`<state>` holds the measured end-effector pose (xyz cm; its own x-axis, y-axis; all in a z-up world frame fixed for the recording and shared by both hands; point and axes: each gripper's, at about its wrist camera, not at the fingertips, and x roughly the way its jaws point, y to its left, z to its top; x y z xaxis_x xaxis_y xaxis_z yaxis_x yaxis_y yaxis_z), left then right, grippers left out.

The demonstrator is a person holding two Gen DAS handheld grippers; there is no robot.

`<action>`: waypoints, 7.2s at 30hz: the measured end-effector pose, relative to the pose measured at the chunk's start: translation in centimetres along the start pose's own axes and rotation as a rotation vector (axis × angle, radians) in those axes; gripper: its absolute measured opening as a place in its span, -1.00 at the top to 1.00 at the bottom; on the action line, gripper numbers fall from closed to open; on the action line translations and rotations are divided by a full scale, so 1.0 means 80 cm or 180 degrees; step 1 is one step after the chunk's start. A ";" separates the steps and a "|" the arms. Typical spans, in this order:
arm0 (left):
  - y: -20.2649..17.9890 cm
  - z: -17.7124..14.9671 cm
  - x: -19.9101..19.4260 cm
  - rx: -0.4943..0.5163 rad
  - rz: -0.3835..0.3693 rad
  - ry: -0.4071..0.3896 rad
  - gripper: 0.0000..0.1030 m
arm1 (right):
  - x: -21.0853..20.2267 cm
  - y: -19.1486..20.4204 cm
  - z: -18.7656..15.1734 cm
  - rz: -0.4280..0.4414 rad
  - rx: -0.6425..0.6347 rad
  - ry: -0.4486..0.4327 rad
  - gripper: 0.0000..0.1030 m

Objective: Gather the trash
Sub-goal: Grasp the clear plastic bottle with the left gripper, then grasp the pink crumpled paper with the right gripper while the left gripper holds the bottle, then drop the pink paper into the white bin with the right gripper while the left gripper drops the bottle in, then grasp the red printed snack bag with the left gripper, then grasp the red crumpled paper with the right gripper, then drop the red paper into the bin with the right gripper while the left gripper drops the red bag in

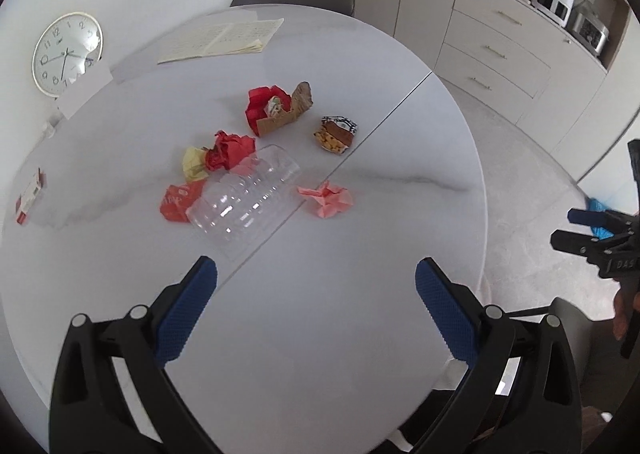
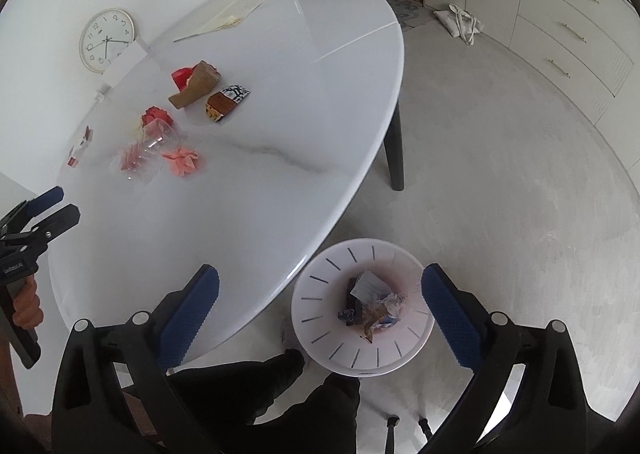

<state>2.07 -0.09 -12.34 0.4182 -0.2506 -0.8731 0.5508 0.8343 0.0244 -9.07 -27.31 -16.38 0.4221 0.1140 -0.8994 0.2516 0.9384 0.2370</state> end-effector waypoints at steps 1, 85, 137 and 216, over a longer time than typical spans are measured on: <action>0.008 0.006 0.007 0.0135 0.0048 0.0000 -0.85 | 0.001 0.008 0.005 0.0004 -0.0024 -0.0010 -0.95; -0.269 -0.049 0.020 0.1447 -0.1013 0.0250 -0.24 | 0.104 -0.116 -0.116 -0.0289 0.0566 0.0426 -0.78; 0.169 0.029 0.107 -0.2101 0.0705 0.0241 -0.82 | 0.017 0.117 0.023 0.0298 -0.0148 -0.0160 -0.90; -0.101 -0.013 0.025 0.0280 -0.1008 0.0276 0.26 | 0.109 -0.049 -0.108 0.0083 0.0324 0.0628 -0.10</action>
<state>-2.28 -6.81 -14.75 0.1555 -0.4445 -0.8822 0.7053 0.6752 -0.2159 -13.88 -27.22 -28.30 0.2537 0.2088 -0.9445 0.3335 0.8977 0.2881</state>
